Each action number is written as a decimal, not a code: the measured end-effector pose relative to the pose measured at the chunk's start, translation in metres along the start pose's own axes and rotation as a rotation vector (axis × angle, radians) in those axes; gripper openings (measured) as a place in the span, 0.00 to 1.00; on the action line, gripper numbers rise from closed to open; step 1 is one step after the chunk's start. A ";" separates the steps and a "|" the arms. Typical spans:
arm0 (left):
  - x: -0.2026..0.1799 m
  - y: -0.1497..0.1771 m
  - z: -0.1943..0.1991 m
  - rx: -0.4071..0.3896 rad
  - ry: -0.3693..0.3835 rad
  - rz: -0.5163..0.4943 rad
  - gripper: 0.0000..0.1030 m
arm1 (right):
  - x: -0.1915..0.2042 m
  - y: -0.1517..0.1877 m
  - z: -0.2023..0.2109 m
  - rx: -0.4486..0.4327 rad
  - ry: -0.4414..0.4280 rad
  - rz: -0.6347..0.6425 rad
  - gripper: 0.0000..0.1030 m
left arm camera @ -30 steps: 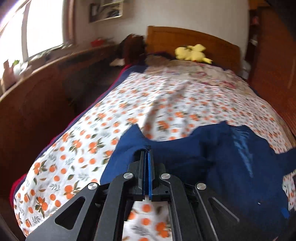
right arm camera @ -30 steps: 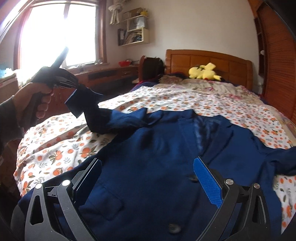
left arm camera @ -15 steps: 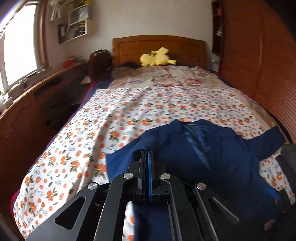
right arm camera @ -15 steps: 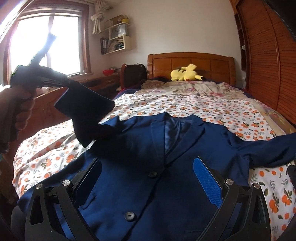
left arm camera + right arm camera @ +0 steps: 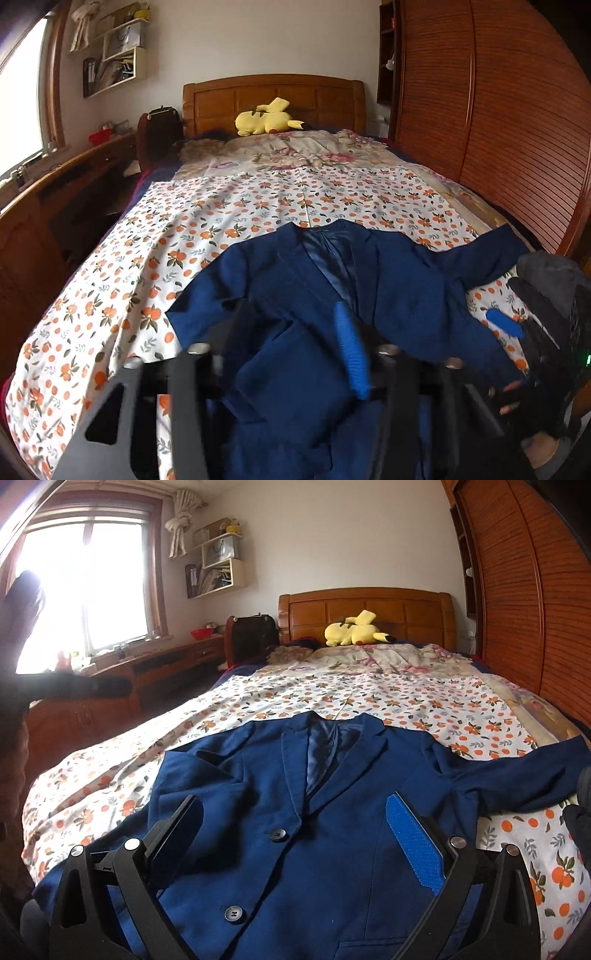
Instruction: Fold large clothes
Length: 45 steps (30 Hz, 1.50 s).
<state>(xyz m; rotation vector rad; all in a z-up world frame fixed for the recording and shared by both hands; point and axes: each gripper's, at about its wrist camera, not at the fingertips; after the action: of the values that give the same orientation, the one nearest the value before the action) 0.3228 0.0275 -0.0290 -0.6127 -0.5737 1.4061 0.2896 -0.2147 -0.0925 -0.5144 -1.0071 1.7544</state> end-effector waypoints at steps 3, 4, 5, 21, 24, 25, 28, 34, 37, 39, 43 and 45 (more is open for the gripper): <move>0.002 0.015 0.003 -0.018 -0.018 -0.015 0.77 | 0.004 0.002 -0.003 0.008 -0.010 0.005 0.93; 0.003 0.021 0.003 -0.027 -0.022 -0.018 0.85 | 0.005 0.003 -0.005 0.011 -0.014 0.008 0.93; 0.005 0.027 0.004 -0.032 -0.026 -0.015 0.90 | 0.008 0.004 -0.008 0.018 -0.022 0.018 0.93; 0.046 0.111 0.014 -0.047 -0.034 0.058 0.97 | 0.069 0.002 -0.052 0.100 -0.127 0.125 0.85; 0.058 0.125 0.009 -0.034 -0.022 0.084 0.97 | 0.086 0.010 -0.066 0.158 -0.165 0.172 0.61; 0.063 0.128 0.007 -0.029 -0.019 0.094 0.97 | 0.092 0.013 -0.073 0.191 -0.194 0.185 0.58; 0.075 0.137 0.004 -0.023 -0.031 0.115 0.97 | 0.104 0.022 -0.083 0.232 -0.224 0.220 0.57; 0.092 0.150 0.001 -0.032 -0.056 0.125 0.97 | 0.129 0.046 -0.103 0.337 -0.286 0.327 0.57; 0.097 0.158 0.000 -0.029 -0.056 0.137 0.97 | 0.131 0.050 -0.109 0.373 -0.281 0.336 0.57; 0.100 0.161 -0.003 -0.019 -0.055 0.144 0.97 | 0.130 0.052 -0.113 0.402 -0.279 0.334 0.57; 0.096 0.166 -0.002 -0.022 -0.083 0.116 0.97 | 0.129 0.054 -0.118 0.430 -0.270 0.327 0.53; 0.093 0.168 -0.002 -0.021 -0.080 0.101 0.97 | 0.129 0.055 -0.118 0.430 -0.261 0.322 0.49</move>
<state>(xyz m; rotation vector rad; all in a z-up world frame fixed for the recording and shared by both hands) 0.2113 0.1308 -0.1469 -0.6111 -0.6286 1.5266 0.2936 -0.0592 -0.1894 -0.1799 -0.7109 2.2972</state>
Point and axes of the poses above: each gripper's, at about its wrist camera, not at the fingertips, and z roughly against the way its jaws point, x to its left, y to its underside, and after that the axes turned 9 degrees about x, right-handed
